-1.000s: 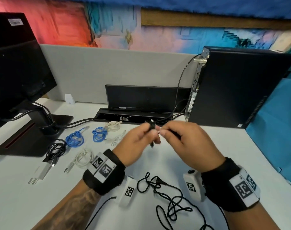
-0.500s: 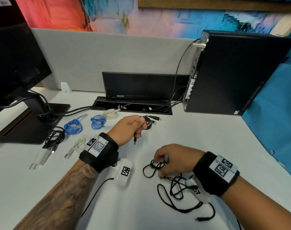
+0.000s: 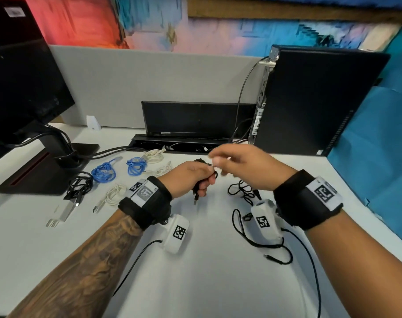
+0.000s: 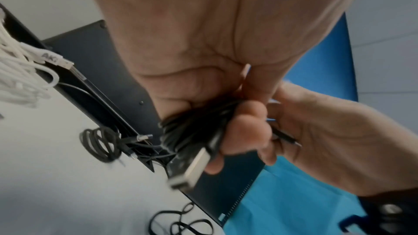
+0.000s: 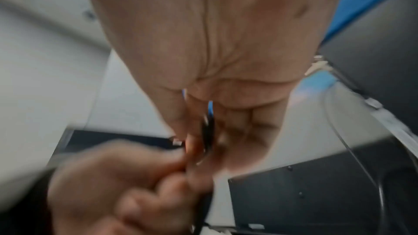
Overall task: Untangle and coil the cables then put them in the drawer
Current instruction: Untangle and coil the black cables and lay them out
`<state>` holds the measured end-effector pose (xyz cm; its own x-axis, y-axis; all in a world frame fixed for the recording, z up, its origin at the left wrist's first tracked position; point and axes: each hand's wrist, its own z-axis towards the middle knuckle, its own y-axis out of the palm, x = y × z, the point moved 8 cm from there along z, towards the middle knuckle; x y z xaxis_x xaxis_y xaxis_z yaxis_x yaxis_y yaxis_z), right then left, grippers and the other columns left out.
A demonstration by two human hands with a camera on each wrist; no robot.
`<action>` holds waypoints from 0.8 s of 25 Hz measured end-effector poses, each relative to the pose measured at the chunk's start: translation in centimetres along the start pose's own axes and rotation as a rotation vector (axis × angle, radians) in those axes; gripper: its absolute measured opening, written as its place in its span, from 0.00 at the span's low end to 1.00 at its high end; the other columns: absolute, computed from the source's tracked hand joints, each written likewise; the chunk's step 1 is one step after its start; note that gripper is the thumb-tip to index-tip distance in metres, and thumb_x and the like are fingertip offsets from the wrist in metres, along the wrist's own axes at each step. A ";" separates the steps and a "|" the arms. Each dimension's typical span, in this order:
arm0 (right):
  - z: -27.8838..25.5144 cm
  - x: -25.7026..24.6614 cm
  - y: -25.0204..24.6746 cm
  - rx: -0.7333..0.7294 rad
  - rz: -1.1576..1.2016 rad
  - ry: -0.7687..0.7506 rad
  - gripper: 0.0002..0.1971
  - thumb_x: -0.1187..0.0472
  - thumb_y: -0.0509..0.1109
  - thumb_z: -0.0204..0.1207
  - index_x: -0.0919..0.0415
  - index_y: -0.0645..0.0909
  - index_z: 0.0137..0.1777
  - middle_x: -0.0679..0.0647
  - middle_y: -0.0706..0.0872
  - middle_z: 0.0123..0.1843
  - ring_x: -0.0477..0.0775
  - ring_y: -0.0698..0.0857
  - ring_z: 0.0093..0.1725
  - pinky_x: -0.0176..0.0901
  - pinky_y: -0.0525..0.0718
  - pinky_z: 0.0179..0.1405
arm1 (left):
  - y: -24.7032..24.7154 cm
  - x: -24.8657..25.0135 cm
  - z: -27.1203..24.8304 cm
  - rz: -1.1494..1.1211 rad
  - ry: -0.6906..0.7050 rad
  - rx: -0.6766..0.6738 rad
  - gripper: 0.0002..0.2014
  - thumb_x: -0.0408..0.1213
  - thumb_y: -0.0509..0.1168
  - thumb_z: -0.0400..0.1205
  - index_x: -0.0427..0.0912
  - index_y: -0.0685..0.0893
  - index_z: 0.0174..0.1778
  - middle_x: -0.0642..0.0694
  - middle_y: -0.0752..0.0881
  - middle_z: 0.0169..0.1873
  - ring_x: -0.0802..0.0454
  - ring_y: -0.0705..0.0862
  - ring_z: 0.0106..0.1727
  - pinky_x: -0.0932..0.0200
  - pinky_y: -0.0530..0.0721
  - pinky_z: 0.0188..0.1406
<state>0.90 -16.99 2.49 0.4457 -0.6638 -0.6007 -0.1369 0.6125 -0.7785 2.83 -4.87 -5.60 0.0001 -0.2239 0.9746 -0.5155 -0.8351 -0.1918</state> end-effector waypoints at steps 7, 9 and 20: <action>-2.1 -1.4 -0.9 0.027 -0.023 -0.022 0.11 0.48 0.62 0.88 0.47 0.82 0.63 0.45 0.87 0.54 0.44 0.85 0.53 0.36 0.82 0.51 | 2.1 1.6 -3.2 -0.304 0.067 -0.147 0.14 0.44 0.58 0.85 0.38 0.74 0.38 0.44 0.72 0.28 0.47 0.73 0.29 0.51 0.80 0.43; -3.0 -2.3 1.4 -0.118 0.030 -0.051 0.13 0.47 0.68 0.85 0.49 0.84 0.65 0.44 0.89 0.54 0.41 0.87 0.52 0.31 0.83 0.48 | 2.2 2.1 -3.6 -0.337 0.099 -0.140 0.14 0.43 0.57 0.86 0.34 0.78 0.46 0.44 0.73 0.28 0.48 0.74 0.30 0.51 0.82 0.43; -3.6 -1.8 1.5 -0.004 0.160 -0.040 0.08 0.54 0.76 0.80 0.57 0.86 0.54 0.51 0.91 0.44 0.50 0.90 0.43 0.49 0.92 0.48 | 1.1 2.5 -4.4 -0.274 0.251 0.028 0.15 0.42 0.61 0.86 0.34 0.87 0.48 0.41 0.84 0.33 0.45 0.84 0.34 0.54 0.85 0.40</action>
<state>-3.34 -16.42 1.77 0.4532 -0.5403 -0.7090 -0.2124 0.7070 -0.6746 -1.51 -4.13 -2.91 -0.0768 0.1375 0.9875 -0.5021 -0.8610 0.0808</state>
